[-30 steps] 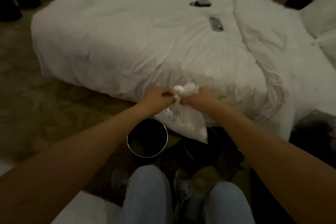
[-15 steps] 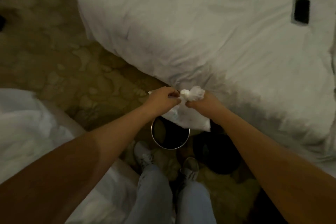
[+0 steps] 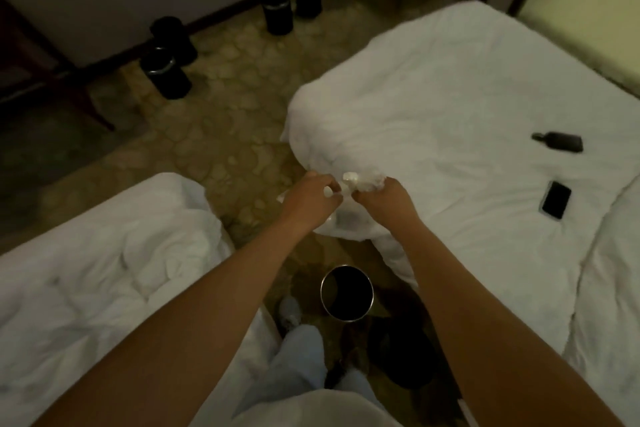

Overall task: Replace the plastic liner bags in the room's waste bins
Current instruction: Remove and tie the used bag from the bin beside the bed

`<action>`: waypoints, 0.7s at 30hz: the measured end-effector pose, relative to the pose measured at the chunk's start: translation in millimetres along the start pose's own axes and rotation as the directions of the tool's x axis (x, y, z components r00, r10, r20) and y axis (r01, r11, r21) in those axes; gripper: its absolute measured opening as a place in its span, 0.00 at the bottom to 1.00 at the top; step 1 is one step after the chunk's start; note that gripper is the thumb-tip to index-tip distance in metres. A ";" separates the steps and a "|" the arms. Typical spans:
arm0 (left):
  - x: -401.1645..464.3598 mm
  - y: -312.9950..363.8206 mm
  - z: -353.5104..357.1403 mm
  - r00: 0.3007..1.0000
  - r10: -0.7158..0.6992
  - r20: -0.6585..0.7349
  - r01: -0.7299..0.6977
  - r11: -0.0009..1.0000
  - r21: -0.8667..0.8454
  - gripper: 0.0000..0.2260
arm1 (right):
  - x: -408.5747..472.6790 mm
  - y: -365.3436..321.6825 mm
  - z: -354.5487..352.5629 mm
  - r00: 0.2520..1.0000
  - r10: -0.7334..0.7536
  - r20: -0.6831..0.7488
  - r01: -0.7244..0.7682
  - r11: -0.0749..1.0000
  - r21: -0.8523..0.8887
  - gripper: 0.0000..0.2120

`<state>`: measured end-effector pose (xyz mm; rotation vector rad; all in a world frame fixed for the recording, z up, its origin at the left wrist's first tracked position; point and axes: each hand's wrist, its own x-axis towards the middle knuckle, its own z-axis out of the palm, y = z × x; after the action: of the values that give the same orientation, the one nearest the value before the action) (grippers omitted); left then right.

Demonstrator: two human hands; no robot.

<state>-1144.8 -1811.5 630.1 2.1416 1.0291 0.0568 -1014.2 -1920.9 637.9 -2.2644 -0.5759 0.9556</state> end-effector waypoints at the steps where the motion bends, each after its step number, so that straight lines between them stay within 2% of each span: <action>1: -0.2 0.7 -12.6 1.000 0.000 0.004 0.000 1.000 -0.012 0.08 | 1.3 -13.6 0.7 1.000 -0.023 0.000 0.023 0.999 -0.033 0.22; 3: 4.8 -4.5 -35.1 1.000 -0.011 -0.007 0.010 1.000 -0.027 0.08 | 2.4 -46.1 4.3 0.996 -0.089 0.014 0.090 0.990 -0.112 0.19; 6: 21.3 -21.7 -68.2 0.997 -0.039 -0.067 0.040 0.999 0.009 0.09 | 28.8 -93.3 25.8 0.977 -0.166 0.131 0.195 0.949 -0.246 0.10; 10: 59.9 -53.5 -120.3 0.983 -0.123 -0.135 0.118 0.992 -0.044 0.10 | 65.3 -167.7 59.1 0.954 -0.246 0.172 0.291 0.899 -0.328 0.16; 14: 103.5 -86.5 -172.9 0.967 -0.200 -0.155 0.178 0.973 -0.147 0.11 | 102.8 -245.9 96.9 0.967 -0.169 0.191 0.224 0.919 -0.325 0.19; 15: 116.7 -96.4 -188.9 0.961 -0.227 -0.156 0.202 0.966 -0.162 0.10 | 115.3 -264.2 108.1 0.967 -0.162 0.196 0.218 0.926 -0.309 0.17; 18: 156.0 -122.7 -236.6 0.947 -0.305 -0.105 0.287 0.945 -0.155 0.11 | 137.6 -310.0 131.8 0.961 -0.226 0.157 0.244 0.964 -0.108 0.02; 21: 199.6 -148.5 -278.5 0.938 -0.332 -0.099 0.323 0.942 -0.094 0.12 | 156.0 -357.1 149.4 0.953 -0.254 0.166 0.266 0.963 -0.049 0.07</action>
<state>-1200.9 -1446.2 683.0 1.8891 1.4165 0.0576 -1079.8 -1517.2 720.8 -2.1170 -0.9659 0.9984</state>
